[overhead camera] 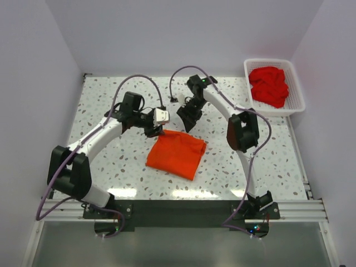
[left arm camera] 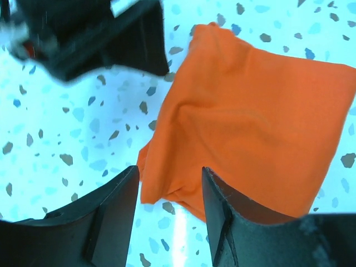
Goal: Fold and stack the t-shirts
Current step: Fold the tshirt
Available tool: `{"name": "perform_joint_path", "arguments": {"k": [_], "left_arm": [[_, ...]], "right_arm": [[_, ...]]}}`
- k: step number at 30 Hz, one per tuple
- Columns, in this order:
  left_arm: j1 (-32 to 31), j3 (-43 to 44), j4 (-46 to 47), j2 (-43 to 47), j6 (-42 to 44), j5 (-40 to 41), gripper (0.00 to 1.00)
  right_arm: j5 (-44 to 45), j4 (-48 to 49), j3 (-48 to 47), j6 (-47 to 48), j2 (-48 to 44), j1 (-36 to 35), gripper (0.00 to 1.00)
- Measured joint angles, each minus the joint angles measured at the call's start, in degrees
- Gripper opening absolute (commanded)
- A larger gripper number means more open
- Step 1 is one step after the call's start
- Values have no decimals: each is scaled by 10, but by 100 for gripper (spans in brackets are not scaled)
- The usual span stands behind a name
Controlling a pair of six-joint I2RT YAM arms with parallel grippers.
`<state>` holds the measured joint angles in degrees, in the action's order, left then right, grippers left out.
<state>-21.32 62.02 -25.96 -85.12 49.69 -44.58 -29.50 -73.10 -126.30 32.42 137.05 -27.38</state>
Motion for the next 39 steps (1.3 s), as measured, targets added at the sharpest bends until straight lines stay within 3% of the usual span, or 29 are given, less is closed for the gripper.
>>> {"name": "perform_joint_path", "arguments": {"k": [6, 13, 17, 29, 39], "left_arm": [[37, 75, -41, -96, -32, -15, 57], [46, 177, -115, -224, -21, -16, 63], [51, 224, -162, -274, 7, -15, 64], [52, 259, -251, -325, 71, -9, 64], [52, 259, -261, -332, 84, -6, 61]], "right_arm": [[13, -17, 2, 35, -38, 50, 58], [-17, -22, 126, 48, -69, 74, 68], [-37, -26, 142, 50, -69, 66, 70], [-80, -30, 142, 77, -69, 62, 56], [-72, -33, 164, 91, -69, 56, 61]]}}
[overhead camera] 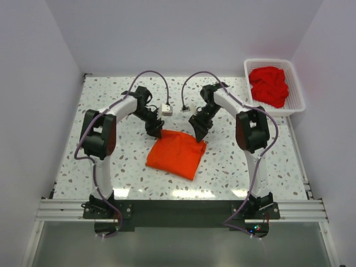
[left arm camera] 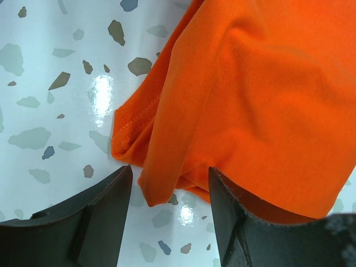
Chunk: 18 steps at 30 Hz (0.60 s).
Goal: Fold and stack the t-shirts
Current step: Fold the tshirt
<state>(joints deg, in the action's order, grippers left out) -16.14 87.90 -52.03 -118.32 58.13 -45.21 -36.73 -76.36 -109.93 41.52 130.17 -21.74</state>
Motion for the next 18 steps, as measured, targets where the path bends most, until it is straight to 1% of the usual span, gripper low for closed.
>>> {"name": "perform_joint_path", "arguments": {"k": [3, 4, 7, 8, 10, 11, 13, 15, 16, 18], "left_arm": [[0, 2, 0, -3, 0, 0, 58], [0, 3, -1, -4, 1, 0, 56], [0, 5, -1, -9, 4, 0, 49], [0, 5, -3, -9, 7, 0, 44], [0, 5, -5, -10, 11, -1, 40], [0, 6, -6, -10, 13, -1, 36], [0, 7, -7, -10, 16, -4, 34], [0, 7, -9, -10, 17, -6, 33], [0, 7, -10, -10, 17, -6, 32], [0, 7, -10, -10, 17, -8, 29]], "right_arm": [[5, -3, 6, 1, 3, -1, 61], [9, -3, 7, 1, 5, -1, 59], [13, -4, 9, 3, 9, -1, 49], [13, -4, 10, 4, 9, -1, 46], [13, -4, 10, 7, 9, -1, 46], [13, -4, 10, 8, 9, -1, 48], [14, -4, 11, 10, 9, -1, 52], [16, -4, 16, 12, 9, -1, 52], [18, -4, 19, 12, 9, -1, 50], [22, -5, 23, 14, 9, -1, 39]]}}
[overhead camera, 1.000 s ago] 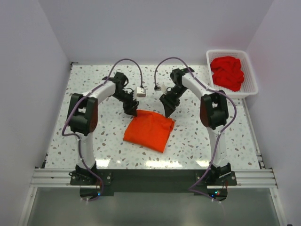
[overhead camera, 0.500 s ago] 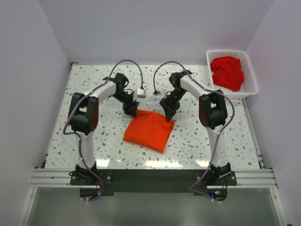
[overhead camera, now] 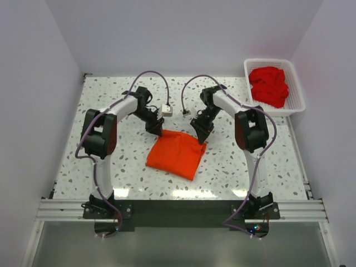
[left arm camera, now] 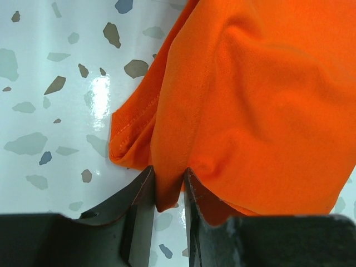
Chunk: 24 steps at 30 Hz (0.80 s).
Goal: Fold and stack the t-shirts
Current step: Fold the tshirt
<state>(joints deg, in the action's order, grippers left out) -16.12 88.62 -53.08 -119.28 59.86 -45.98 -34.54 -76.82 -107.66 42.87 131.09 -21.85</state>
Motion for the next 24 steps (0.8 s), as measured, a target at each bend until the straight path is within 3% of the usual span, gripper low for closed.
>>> {"name": "perform_joint_path", "arguments": {"k": [1, 4, 6, 8, 16, 24], "left_arm": [[0, 0, 0, 0, 0, -1, 26], [0, 2, -4, 0, 5, -2, 9], [0, 8, -11, 0, 12, -4, 4], [0, 15, -19, 0, 19, -9, 0], [0, 24, -46, 10, 32, -26, 0], [0, 36, -40, 7, 23, -19, 0]], "right_arm": [[4, 0, 0, 1, 0, 0, 26], [7, 0, 0, 4, 0, 0, 6], [8, 0, 0, 5, 0, 0, 1], [7, -2, -6, 3, 0, 0, 0], [6, -1, -21, 2, -35, -3, 0], [52, -1, 60, 9, -84, 8, 0]]}}
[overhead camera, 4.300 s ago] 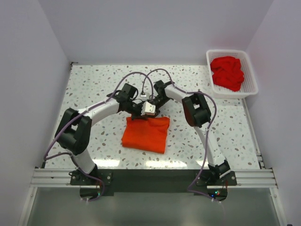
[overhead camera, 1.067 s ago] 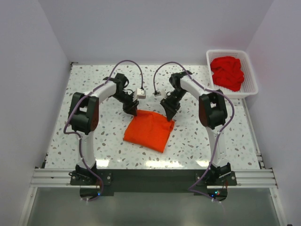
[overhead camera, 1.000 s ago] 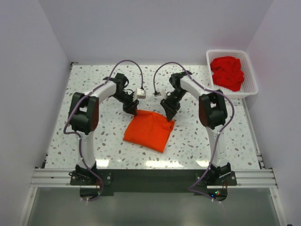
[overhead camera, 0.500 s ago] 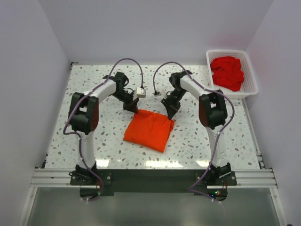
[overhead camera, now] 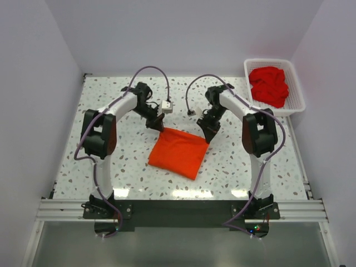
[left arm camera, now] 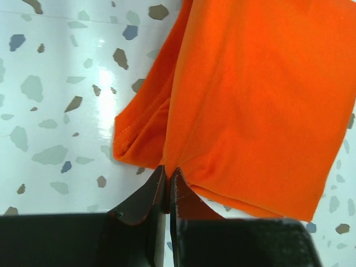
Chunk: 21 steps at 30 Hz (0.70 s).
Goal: Fold and stack the t-shirts
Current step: Fold the tshirt
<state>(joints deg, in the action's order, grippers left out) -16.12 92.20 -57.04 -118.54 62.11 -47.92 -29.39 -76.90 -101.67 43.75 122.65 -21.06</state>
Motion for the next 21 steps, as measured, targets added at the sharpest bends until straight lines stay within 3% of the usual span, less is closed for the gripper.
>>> {"name": "perform_joint_path", "arguments": {"k": [6, 13, 20, 21], "left_arm": [[-1, 45, 24, -51, -33, 1, 0], [0, 94, 57, -120, -90, 28, 0], [11, 103, 87, -126, -151, 43, 0], [15, 103, 90, -126, -159, 44, 0]], "right_arm": [[26, 20, -3, 0, 23, 32, 0], [73, 55, -79, -18, 107, 34, 0], [110, 88, -136, -50, 129, 34, 0], [112, 98, -137, -57, 129, 34, 6]]}}
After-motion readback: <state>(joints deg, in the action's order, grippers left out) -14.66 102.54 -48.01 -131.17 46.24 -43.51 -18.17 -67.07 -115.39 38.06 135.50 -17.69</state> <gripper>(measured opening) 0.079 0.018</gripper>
